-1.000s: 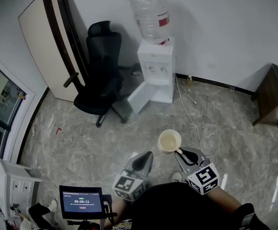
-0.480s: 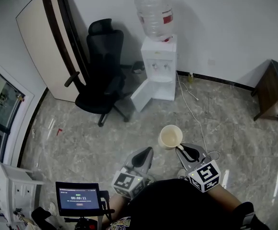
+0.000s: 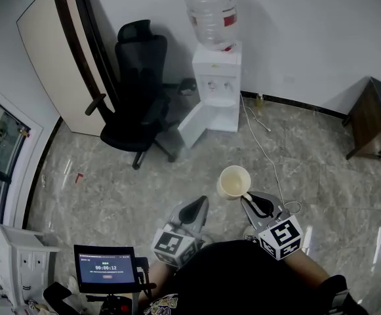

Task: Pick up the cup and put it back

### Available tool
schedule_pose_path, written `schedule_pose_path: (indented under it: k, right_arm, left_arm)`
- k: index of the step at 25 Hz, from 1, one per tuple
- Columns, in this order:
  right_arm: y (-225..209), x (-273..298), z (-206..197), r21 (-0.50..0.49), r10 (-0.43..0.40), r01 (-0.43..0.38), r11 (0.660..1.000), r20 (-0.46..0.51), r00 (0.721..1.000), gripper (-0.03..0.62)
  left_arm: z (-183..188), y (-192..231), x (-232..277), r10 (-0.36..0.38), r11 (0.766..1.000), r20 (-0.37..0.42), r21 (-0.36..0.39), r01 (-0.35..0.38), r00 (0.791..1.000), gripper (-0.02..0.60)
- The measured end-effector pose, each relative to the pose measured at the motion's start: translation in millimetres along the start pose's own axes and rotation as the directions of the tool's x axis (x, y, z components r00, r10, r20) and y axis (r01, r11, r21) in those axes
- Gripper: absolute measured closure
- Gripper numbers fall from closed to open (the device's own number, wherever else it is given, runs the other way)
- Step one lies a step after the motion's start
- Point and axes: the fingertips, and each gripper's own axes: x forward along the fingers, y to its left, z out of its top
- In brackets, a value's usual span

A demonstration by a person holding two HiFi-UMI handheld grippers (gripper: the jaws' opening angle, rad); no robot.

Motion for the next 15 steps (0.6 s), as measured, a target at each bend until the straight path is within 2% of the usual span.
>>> schedule_pose_path:
  k: [7, 11, 15]
  right_arm:
    - [-8, -4, 10, 0.019, -0.017, 0.016, 1.0, 0.026, 1.0, 0.545]
    - [-5, -5, 1, 0.042, -0.02, 0.019, 0.999, 0.012, 1.0, 0.543]
    - [-7, -10, 4, 0.044, -0.029, 0.028, 0.999, 0.01, 1.0, 0.545]
  left_arm:
    - [6, -3, 8, -0.01, 1.0, 0.004, -0.002, 0.01, 1.0, 0.577]
    - [5, -4, 4, 0.001, 1.0, -0.009, -0.021, -0.001, 1.0, 0.577]
    - [-5, -11, 9, -0.034, 0.999, -0.022, -0.017, 0.034, 0.999, 0.577]
